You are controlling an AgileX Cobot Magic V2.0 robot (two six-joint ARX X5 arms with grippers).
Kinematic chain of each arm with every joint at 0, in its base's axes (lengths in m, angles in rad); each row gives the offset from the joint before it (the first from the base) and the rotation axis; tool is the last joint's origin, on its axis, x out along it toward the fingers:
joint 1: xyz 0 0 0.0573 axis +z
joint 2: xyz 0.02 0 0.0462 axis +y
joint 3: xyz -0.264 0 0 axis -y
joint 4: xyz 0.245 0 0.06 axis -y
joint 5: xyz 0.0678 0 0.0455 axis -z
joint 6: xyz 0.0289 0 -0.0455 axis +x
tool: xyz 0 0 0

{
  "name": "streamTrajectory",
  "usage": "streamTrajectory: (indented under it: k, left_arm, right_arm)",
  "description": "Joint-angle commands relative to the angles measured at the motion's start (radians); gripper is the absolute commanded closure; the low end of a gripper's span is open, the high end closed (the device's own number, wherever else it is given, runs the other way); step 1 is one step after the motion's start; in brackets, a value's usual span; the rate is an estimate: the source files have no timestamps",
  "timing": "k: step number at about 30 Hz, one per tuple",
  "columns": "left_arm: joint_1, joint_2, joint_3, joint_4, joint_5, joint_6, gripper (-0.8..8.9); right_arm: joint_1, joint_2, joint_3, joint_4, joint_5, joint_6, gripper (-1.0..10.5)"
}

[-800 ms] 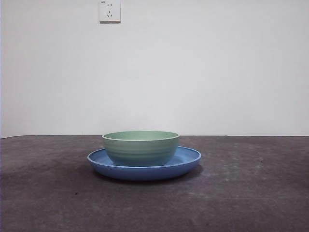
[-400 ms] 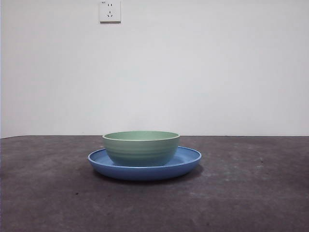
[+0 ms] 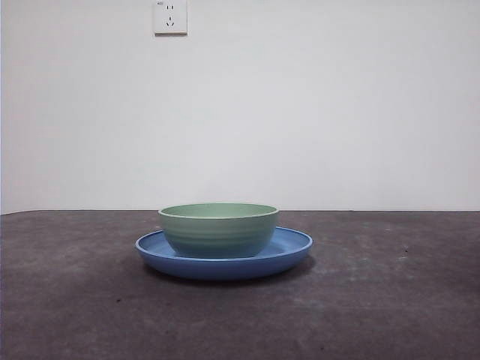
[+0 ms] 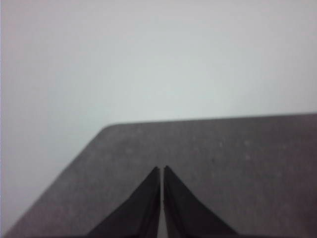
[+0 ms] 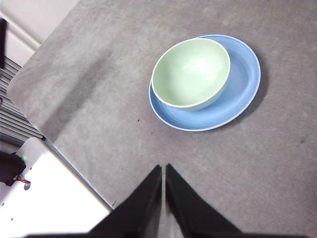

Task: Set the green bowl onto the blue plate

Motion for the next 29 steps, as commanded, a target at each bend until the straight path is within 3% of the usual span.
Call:
streamTrajectory:
  k: [1, 11, 16, 29]
  left_arm:
    - [0.002, -0.015, -0.034, 0.012, -0.003, -0.002, 8.02]
    - [0.002, -0.04, -0.09, -0.117, -0.003, -0.01, 8.02]
    - [0.002, -0.04, -0.105, -0.189, -0.003, -0.062, 8.02]
    - [0.001, -0.04, -0.105, -0.188, -0.002, -0.062, 8.02]
  right_arm:
    - [0.008, 0.006, 0.021, 0.011, 0.0, -0.012, 9.4]
    - [0.008, 0.006, 0.021, 0.011, 0.0, -0.012, 9.4]
    - [0.008, 0.006, 0.021, 0.012, 0.0, -0.012, 9.4]
    - [0.008, 0.006, 0.021, 0.012, 0.0, -0.012, 9.4]
